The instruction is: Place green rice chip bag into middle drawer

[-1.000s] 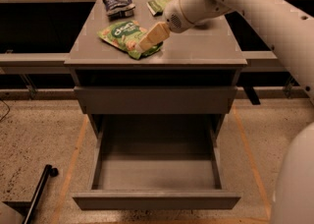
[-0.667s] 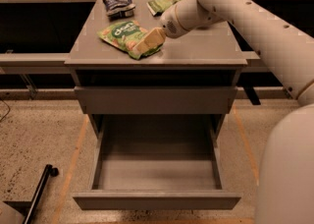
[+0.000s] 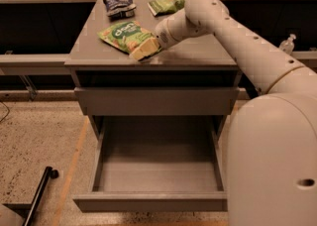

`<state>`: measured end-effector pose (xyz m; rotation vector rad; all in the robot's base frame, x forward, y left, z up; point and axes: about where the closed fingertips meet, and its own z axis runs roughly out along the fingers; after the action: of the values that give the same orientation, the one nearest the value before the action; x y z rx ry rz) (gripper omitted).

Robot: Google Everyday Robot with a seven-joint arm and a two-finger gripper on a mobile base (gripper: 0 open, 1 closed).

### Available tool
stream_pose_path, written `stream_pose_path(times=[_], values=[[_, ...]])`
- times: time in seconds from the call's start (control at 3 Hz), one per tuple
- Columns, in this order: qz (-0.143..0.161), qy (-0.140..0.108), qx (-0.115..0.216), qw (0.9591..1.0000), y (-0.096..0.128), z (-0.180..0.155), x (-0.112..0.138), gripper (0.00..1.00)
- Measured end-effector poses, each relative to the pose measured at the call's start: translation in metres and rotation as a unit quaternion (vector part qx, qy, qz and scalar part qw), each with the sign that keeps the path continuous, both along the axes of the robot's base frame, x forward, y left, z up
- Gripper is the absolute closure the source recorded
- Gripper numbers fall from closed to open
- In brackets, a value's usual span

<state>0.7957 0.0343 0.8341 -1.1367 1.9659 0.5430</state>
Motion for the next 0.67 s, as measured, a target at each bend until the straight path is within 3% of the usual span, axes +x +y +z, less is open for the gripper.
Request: stream_pose_path(times=[0.33, 0.67], values=[[-0.007, -0.002, 0.01, 0.9999, 0.0104, -0.0114, 0.0195, 0.18], [-0.006, -0.005, 0.01, 0.9999, 0.0133, -0.0116, 0.0227, 0.41]])
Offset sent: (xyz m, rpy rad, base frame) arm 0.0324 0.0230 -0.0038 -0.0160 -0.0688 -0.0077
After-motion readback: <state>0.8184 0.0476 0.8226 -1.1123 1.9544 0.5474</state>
